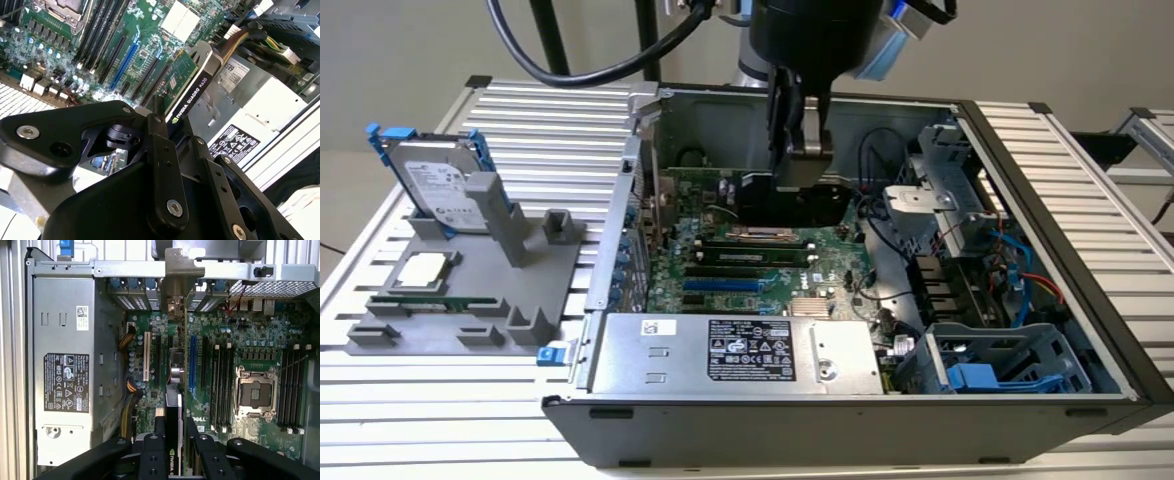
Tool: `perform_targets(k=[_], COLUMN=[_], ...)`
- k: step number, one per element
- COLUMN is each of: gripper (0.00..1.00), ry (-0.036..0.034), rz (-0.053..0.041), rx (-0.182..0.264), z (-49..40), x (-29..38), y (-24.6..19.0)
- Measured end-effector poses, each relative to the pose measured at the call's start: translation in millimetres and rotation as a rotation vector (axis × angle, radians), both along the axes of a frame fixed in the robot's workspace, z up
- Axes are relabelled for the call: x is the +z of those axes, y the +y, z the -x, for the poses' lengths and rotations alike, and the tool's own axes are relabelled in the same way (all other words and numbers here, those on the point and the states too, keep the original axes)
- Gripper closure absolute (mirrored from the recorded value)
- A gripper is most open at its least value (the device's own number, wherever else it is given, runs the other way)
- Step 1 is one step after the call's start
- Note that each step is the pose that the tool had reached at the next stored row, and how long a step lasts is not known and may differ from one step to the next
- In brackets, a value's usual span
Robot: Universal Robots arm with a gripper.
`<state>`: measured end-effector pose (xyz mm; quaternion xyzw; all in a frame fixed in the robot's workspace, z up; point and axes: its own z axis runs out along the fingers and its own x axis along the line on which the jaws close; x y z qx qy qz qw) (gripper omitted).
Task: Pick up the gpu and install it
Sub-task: 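Insert the gpu into the slot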
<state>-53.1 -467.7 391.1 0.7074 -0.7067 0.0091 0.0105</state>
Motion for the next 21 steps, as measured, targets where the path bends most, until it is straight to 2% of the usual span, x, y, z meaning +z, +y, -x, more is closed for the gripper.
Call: perform_targets(k=[21], gripper=[1.00], ry=[0.0000], rz=[0.0021], rx=[-0.003], z=[-1.5], x=[-16.9], y=[0.0])
